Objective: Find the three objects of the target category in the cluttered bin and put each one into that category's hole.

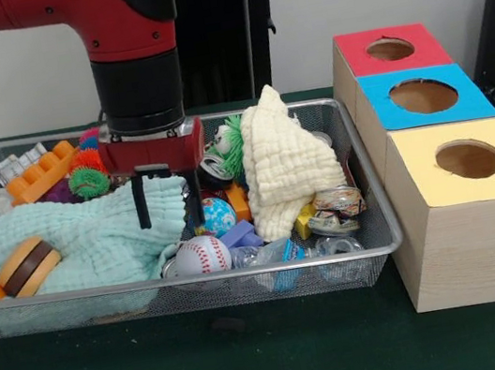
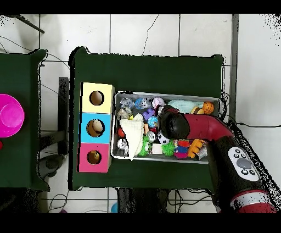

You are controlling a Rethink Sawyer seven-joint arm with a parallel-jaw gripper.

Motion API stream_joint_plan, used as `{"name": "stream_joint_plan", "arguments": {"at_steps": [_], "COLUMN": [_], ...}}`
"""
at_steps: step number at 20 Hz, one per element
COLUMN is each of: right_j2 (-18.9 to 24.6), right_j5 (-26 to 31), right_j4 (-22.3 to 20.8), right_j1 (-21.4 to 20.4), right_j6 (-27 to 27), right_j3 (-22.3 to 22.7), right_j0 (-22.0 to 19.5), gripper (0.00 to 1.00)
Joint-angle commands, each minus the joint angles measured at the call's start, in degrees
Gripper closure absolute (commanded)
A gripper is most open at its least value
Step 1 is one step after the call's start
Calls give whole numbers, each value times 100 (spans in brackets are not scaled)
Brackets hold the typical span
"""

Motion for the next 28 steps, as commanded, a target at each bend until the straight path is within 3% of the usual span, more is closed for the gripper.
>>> {"name": "stream_joint_plan", "arguments": {"at_steps": [1, 10, 28], "right_j2": [48, 168, 133], "right_j5": [-348, -174, -595], "right_j4": [-520, -688, -1233], "right_j1": [189, -24, 571], "right_j6": [-112, -301, -102], "right_j3": [74, 417, 378], "right_j0": [-63, -402, -564], "gripper": [0, 0, 0]}}
